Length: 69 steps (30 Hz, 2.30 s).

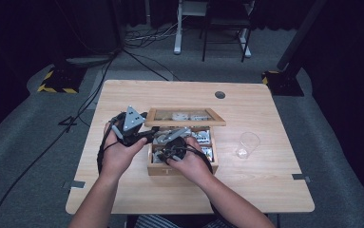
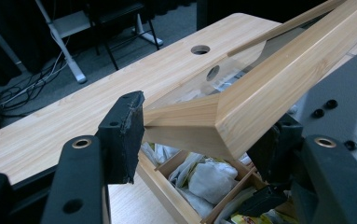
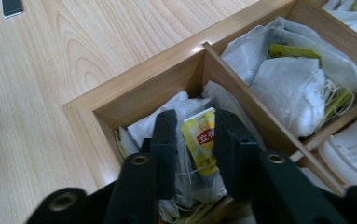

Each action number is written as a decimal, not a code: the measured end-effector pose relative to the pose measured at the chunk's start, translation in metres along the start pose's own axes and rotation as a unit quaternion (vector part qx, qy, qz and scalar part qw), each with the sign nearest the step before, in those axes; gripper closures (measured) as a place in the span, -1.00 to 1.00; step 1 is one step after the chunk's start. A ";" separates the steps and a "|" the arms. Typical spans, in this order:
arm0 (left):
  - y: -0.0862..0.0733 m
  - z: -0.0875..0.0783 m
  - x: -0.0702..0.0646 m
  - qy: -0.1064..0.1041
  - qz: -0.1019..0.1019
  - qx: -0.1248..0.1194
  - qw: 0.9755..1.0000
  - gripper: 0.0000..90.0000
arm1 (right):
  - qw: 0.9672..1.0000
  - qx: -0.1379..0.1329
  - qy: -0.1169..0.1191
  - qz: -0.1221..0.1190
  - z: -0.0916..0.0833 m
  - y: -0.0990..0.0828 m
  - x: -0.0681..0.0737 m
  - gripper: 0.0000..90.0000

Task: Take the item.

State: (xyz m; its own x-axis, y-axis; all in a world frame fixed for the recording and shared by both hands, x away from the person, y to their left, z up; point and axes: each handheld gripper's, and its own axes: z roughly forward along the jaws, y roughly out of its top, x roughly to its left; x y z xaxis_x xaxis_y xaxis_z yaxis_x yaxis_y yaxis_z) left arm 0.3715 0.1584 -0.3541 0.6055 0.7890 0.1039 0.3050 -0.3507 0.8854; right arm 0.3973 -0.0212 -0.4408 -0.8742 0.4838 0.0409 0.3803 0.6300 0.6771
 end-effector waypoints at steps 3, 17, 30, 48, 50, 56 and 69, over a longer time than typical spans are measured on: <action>0.000 0.000 0.000 0.000 0.000 0.000 1.000 -0.06 | 1.000 0.000 -0.001 0.001 0.000 0.000 -0.001 0.67; 0.000 0.000 0.000 0.000 0.001 0.001 1.000 -0.06 | 1.000 0.002 0.004 -0.003 0.003 0.000 0.003 1.00; 0.000 0.000 0.000 -0.001 -0.001 -0.001 1.000 -0.06 | 0.998 -0.057 -0.012 -0.006 -0.024 0.001 0.007 1.00; 0.001 0.000 0.001 -0.001 0.001 0.000 1.000 -0.06 | 0.995 -0.100 -0.021 -0.014 -0.057 0.007 0.014 1.00; 0.001 0.000 0.001 -0.001 0.001 0.000 1.000 -0.06 | 0.994 -0.103 -0.023 -0.016 -0.060 0.008 0.014 1.00; 0.001 0.000 0.001 -0.001 0.000 0.000 1.000 -0.06 | 0.993 -0.110 -0.028 -0.015 -0.072 0.007 0.012 1.00; 0.001 0.000 0.001 0.000 -0.001 0.000 1.000 -0.06 | 0.991 -0.125 -0.053 0.000 -0.103 -0.005 -0.001 1.00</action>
State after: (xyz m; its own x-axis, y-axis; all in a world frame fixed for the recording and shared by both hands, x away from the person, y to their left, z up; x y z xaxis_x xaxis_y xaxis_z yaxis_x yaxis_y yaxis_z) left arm 0.3723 0.1588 -0.3526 0.6052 0.7895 0.1026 0.3055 -0.3493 0.8858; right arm 0.3649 -0.0870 -0.3682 -0.8332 0.5522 -0.0277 0.2815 0.4668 0.8383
